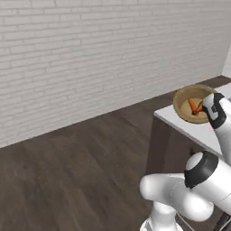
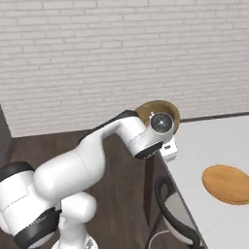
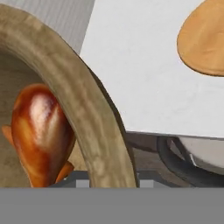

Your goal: Pick the chicken drumstick and carrot from their plates and place them in the bowl. Then put the bowl in the fridge.

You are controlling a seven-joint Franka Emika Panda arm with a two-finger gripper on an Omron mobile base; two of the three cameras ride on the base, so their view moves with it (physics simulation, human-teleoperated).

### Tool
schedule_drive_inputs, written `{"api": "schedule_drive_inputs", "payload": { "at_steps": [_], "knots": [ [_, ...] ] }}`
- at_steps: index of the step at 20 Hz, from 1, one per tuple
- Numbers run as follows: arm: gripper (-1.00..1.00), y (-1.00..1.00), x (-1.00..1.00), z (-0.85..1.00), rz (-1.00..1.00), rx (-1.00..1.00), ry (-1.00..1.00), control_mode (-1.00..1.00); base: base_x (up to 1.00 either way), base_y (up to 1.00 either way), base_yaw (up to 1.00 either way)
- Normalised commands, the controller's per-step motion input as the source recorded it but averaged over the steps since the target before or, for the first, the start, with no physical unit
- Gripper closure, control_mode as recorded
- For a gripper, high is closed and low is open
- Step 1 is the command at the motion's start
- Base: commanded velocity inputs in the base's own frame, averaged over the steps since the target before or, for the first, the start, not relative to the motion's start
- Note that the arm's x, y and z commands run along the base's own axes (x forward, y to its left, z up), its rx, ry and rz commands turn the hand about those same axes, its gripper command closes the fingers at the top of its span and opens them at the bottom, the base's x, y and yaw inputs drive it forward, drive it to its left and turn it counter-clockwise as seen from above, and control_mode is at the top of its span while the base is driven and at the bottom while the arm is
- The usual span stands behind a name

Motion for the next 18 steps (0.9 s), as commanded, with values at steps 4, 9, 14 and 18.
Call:
{"api": "schedule_drive_inputs", "payload": {
  "at_steps": [4,9,14,18],
  "knots": [
    [1.00,0.00,0.00,0.00,0.00,0.00,0.00,1.00,0.00,0.33,0.88],
    [1.00,0.00,0.00,0.00,0.00,0.00,0.00,1.00,-0.01,0.38,0.87],
    [1.00,0.00,0.00,0.00,0.00,0.00,0.00,1.00,0.00,0.22,0.98],
    [1.00,0.00,0.00,0.00,0.00,0.00,0.00,1.00,0.00,0.13,1.00]
  ]
}}
